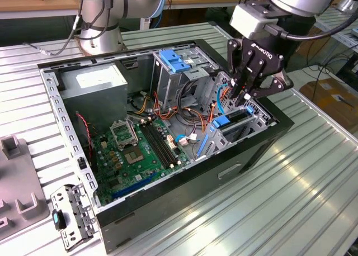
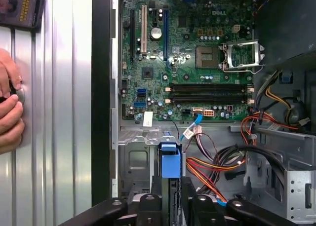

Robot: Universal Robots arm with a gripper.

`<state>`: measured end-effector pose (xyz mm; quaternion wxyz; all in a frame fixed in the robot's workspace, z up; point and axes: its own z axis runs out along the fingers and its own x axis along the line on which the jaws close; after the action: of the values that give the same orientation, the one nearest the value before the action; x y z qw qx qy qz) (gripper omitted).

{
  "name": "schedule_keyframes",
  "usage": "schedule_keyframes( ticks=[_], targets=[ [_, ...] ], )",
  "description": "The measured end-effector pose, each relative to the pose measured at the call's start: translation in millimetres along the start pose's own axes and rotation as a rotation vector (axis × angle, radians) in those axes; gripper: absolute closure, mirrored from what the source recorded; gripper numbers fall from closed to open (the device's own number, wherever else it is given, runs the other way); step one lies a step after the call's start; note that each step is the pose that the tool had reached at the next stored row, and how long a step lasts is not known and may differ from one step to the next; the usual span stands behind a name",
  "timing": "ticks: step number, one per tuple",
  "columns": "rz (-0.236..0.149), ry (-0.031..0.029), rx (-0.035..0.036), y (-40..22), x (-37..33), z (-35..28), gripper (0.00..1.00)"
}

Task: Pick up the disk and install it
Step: 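Insert the disk into the insertion slot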

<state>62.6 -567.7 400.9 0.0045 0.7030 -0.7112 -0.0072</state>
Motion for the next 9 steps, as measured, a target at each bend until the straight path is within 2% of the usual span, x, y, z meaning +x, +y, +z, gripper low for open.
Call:
schedule_keyframes(
  ticks=[3,6,7,9],
  targets=[
    [-0.001,-0.0002,0.0000,-0.1,0.7,6.6,0.88],
    [-0.001,-0.0001,0.0000,-0.2,1.2,12.3,0.89],
    [-0.001,-0.0002,0.0000,-0.3,1.6,16.4,0.89],
    [-0.002,-0.0002,0.0000,-0.4,1.9,20.7,0.89]
  ],
)
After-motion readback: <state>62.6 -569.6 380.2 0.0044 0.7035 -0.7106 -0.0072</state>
